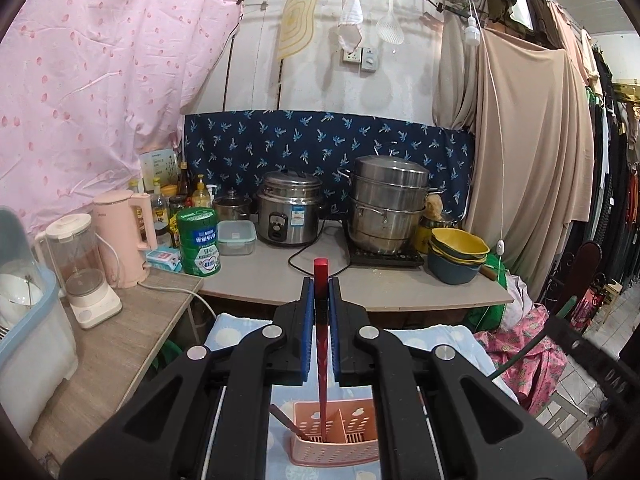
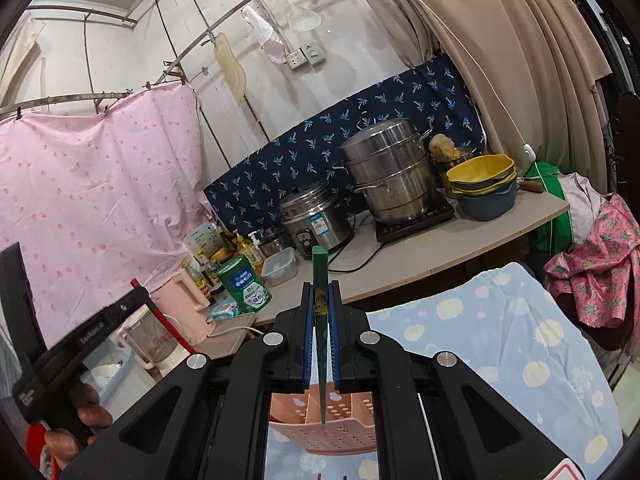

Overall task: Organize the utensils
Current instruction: 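Carry both chopsticks up into the pink basket and open both tools, then withdraw both open tools from the basket back over the utensils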

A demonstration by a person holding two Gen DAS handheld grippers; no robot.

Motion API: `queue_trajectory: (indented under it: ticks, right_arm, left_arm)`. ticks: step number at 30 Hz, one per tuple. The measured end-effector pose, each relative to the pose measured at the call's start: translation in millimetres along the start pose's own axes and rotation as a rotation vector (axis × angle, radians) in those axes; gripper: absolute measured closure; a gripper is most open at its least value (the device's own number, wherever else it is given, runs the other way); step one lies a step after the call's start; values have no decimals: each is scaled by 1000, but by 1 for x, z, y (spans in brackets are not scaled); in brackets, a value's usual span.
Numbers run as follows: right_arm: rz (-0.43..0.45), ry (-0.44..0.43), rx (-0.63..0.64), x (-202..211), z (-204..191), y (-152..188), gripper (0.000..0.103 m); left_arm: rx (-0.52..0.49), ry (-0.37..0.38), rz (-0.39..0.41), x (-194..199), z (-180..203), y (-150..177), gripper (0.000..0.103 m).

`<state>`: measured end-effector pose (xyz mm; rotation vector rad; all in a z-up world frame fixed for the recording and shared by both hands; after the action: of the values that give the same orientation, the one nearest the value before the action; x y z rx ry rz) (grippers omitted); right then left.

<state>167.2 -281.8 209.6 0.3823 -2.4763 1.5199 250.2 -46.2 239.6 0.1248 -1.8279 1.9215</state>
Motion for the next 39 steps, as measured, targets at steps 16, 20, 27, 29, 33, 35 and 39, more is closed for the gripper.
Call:
queue_trajectory:
  ticks: [16,20,27,29,33,35,39]
  right_arm:
    - [-111,65,30,-43,8,36,96]
    - [-134,71,25,-47,10,42,95]
    - [-127,84,15,-41,13,46,82]
    - [-121,83,13,-37,13,46,78]
    - [-120,80,12,-31,12,48,78]
    - [-122,80,13,-28,12,49,78]
    - [-134,81,19,-21,11,58,78]
  left_arm:
    - [12,-18,-77,-32,-8,24,96]
    - [10,-12,-88,-33,-8,29,96]
    - [15,-27,-94,-29,-9,36,68]
    - [9,-30,-94,-26,-9,36,67]
    - [10,-31,-101,-22,-10,38,67]
    - [10,-28,-103,-20,-10,40,67]
    - [6,-33,-110,-13,-12,47,67]
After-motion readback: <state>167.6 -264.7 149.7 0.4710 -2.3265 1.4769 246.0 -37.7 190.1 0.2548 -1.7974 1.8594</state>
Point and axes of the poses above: each gripper's, at about its wrist camera, not at the fingertips, and x roughly against the way its jaws point, z to its right, y to its underside, the point moved 3 cm from there along -x, roughly the way its jaws point, and after that the axes turned 4 degrees about -z, right-handed, at the moved point
